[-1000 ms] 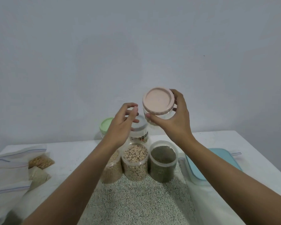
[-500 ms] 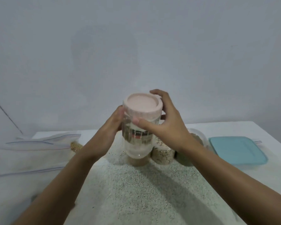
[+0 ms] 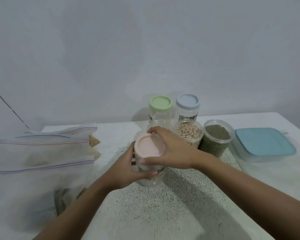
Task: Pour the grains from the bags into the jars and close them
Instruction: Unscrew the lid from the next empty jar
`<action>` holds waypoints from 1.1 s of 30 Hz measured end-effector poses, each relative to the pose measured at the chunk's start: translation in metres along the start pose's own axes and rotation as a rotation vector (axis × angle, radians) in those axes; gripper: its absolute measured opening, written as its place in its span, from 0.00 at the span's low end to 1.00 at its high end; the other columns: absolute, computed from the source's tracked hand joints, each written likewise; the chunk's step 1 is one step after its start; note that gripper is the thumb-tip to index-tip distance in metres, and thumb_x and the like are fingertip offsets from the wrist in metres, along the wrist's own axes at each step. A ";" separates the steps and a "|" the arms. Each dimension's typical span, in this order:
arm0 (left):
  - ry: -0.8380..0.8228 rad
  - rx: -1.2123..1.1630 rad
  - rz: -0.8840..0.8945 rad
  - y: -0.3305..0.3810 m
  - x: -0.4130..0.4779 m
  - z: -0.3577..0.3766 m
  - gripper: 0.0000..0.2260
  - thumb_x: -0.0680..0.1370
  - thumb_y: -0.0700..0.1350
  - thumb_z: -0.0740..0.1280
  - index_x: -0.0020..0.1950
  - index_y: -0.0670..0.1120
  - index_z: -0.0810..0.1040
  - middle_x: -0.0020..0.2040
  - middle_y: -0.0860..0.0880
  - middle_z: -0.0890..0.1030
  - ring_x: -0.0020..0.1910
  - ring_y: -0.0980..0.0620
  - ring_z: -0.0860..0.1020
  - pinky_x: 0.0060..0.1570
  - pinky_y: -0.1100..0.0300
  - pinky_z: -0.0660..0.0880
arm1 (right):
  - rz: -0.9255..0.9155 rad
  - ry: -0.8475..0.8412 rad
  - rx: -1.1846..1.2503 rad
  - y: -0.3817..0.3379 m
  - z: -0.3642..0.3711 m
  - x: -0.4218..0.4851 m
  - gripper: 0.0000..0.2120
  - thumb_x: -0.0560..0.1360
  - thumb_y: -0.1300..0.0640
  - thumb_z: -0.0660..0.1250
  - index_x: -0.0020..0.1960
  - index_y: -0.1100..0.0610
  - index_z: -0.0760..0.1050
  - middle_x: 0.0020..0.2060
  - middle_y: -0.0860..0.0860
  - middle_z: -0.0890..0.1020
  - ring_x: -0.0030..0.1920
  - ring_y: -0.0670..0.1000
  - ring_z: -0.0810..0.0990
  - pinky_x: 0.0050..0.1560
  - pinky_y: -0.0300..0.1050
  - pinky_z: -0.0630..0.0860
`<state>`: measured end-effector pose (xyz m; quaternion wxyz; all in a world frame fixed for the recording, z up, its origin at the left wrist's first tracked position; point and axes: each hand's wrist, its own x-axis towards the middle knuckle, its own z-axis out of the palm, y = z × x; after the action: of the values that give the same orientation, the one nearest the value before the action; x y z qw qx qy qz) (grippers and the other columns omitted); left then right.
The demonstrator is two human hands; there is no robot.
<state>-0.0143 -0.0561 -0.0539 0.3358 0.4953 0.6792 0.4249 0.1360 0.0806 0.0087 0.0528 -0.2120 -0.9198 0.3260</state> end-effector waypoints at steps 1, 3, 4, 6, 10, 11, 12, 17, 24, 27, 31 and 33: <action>0.003 -0.031 0.007 -0.005 0.000 0.004 0.43 0.65 0.52 0.84 0.72 0.66 0.63 0.63 0.67 0.77 0.64 0.62 0.76 0.61 0.59 0.78 | 0.009 0.017 -0.048 -0.005 0.004 0.000 0.42 0.70 0.30 0.72 0.75 0.47 0.60 0.68 0.45 0.69 0.65 0.48 0.70 0.65 0.51 0.71; 0.017 -0.100 0.024 -0.010 0.002 0.011 0.47 0.63 0.47 0.86 0.75 0.60 0.64 0.64 0.60 0.79 0.65 0.58 0.78 0.60 0.57 0.79 | 0.007 0.081 -0.176 -0.013 0.015 0.001 0.42 0.71 0.27 0.66 0.75 0.50 0.62 0.67 0.49 0.70 0.65 0.51 0.70 0.67 0.53 0.70; 0.045 -0.123 0.028 -0.012 0.005 0.012 0.48 0.61 0.45 0.86 0.75 0.55 0.65 0.64 0.55 0.80 0.65 0.54 0.78 0.60 0.55 0.79 | 0.011 0.121 -0.224 -0.017 0.020 0.003 0.42 0.72 0.26 0.64 0.75 0.51 0.63 0.66 0.50 0.70 0.65 0.53 0.70 0.67 0.53 0.69; 0.085 -0.137 0.051 -0.018 0.011 0.015 0.45 0.60 0.41 0.86 0.74 0.48 0.69 0.63 0.49 0.82 0.64 0.50 0.79 0.60 0.53 0.79 | 0.018 0.187 -0.244 -0.019 0.028 0.008 0.41 0.72 0.27 0.64 0.74 0.53 0.65 0.65 0.51 0.72 0.65 0.53 0.70 0.67 0.52 0.67; 0.095 -0.101 0.095 -0.021 0.014 0.018 0.35 0.63 0.32 0.83 0.67 0.42 0.75 0.57 0.48 0.84 0.59 0.49 0.82 0.54 0.58 0.80 | -0.028 0.259 -0.139 -0.015 0.034 0.010 0.42 0.66 0.28 0.62 0.70 0.53 0.70 0.60 0.48 0.75 0.60 0.51 0.73 0.64 0.49 0.69; 0.085 -0.098 0.101 -0.019 0.015 0.018 0.34 0.63 0.32 0.83 0.66 0.43 0.75 0.56 0.49 0.84 0.59 0.49 0.82 0.54 0.59 0.80 | -0.038 0.277 -0.099 -0.011 0.034 0.010 0.41 0.65 0.29 0.63 0.70 0.53 0.71 0.60 0.47 0.76 0.59 0.51 0.73 0.63 0.49 0.69; 0.070 -0.101 0.106 -0.018 0.016 0.019 0.34 0.63 0.32 0.83 0.66 0.44 0.75 0.56 0.48 0.84 0.59 0.49 0.82 0.54 0.58 0.80 | -0.050 0.290 -0.069 -0.008 0.034 0.009 0.41 0.64 0.30 0.64 0.69 0.53 0.72 0.60 0.47 0.77 0.60 0.50 0.74 0.64 0.49 0.70; 0.075 -0.121 0.121 -0.021 0.020 0.021 0.35 0.63 0.31 0.83 0.66 0.48 0.75 0.57 0.48 0.83 0.59 0.49 0.81 0.55 0.59 0.79 | -0.119 0.276 0.002 -0.001 0.031 0.008 0.44 0.61 0.28 0.62 0.69 0.54 0.74 0.58 0.46 0.79 0.58 0.47 0.75 0.61 0.46 0.70; -0.094 -0.105 0.108 -0.016 0.031 0.019 0.38 0.65 0.27 0.80 0.68 0.49 0.69 0.60 0.59 0.81 0.64 0.55 0.78 0.60 0.63 0.75 | -0.338 0.020 -0.089 0.019 0.008 0.019 0.34 0.67 0.40 0.73 0.68 0.55 0.74 0.57 0.47 0.79 0.57 0.47 0.72 0.60 0.46 0.69; -0.110 -0.135 0.112 -0.018 0.033 0.021 0.37 0.65 0.31 0.81 0.69 0.46 0.69 0.60 0.53 0.81 0.64 0.50 0.78 0.61 0.60 0.75 | -0.376 -0.030 -0.259 0.018 0.003 0.022 0.35 0.70 0.31 0.64 0.70 0.52 0.71 0.59 0.46 0.76 0.58 0.48 0.68 0.59 0.51 0.68; -0.138 -0.136 0.123 -0.017 0.033 0.023 0.36 0.67 0.26 0.77 0.70 0.45 0.68 0.60 0.51 0.81 0.64 0.49 0.79 0.60 0.58 0.77 | -0.369 0.022 -0.565 0.011 -0.007 0.014 0.37 0.74 0.24 0.47 0.71 0.46 0.69 0.60 0.50 0.70 0.56 0.49 0.65 0.57 0.54 0.70; -0.116 -0.120 0.099 -0.018 0.031 0.024 0.35 0.67 0.27 0.78 0.69 0.45 0.69 0.59 0.50 0.81 0.63 0.50 0.79 0.59 0.59 0.77 | -0.378 0.071 -0.618 0.005 -0.006 0.009 0.36 0.75 0.25 0.47 0.68 0.48 0.72 0.57 0.50 0.71 0.54 0.50 0.66 0.56 0.55 0.71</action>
<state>-0.0089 -0.0236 -0.0808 0.3825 0.5309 0.6066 0.4515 0.1310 0.0914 0.0098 0.0774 -0.0553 -0.9954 0.0094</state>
